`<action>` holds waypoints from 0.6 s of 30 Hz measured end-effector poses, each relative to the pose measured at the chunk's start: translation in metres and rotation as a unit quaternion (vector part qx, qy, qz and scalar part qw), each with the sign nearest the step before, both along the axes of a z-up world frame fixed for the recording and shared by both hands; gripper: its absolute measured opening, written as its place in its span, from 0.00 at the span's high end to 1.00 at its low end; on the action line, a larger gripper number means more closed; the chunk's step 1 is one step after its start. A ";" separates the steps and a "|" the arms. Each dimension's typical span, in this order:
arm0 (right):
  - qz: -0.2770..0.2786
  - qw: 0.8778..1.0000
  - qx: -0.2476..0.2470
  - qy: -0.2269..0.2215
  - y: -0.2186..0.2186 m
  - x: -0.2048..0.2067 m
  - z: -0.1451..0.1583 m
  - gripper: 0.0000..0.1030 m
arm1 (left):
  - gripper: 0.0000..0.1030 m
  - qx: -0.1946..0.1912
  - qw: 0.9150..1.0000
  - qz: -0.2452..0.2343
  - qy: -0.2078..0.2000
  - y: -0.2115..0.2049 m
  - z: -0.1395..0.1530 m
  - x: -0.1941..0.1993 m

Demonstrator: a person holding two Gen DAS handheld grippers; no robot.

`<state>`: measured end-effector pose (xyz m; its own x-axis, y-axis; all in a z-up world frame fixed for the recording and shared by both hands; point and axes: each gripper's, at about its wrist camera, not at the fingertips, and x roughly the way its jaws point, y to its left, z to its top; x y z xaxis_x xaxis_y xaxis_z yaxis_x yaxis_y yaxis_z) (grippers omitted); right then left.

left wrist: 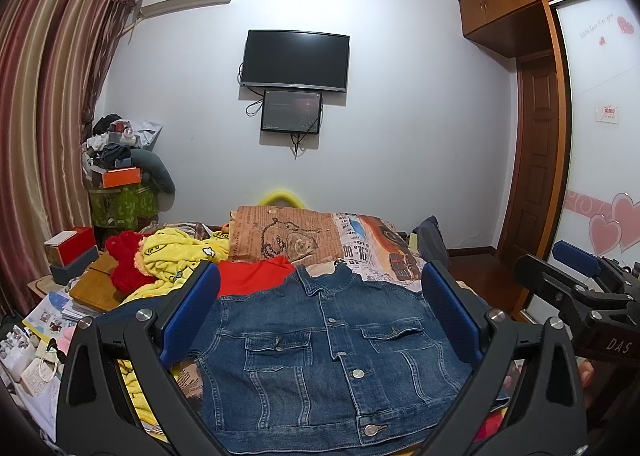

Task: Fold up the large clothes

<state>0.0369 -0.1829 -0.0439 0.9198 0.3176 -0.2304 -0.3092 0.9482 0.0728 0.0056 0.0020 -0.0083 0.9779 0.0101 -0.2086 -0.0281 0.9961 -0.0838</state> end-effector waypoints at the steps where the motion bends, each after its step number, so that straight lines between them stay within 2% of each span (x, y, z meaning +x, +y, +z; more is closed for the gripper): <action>1: 0.000 1.000 0.000 0.000 0.000 0.001 -0.001 0.00 | 0.02 0.000 1.000 0.000 0.000 0.000 0.000 0.000; 18: -0.003 1.000 0.001 0.005 -0.001 0.003 -0.004 0.00 | 0.02 -0.002 1.000 -0.005 0.006 0.001 0.000 0.004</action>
<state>0.0398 -0.1843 -0.0479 0.9195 0.3120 -0.2390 -0.3020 0.9501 0.0784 0.0098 0.0033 -0.0088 0.9754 -0.0011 -0.2202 -0.0187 0.9960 -0.0875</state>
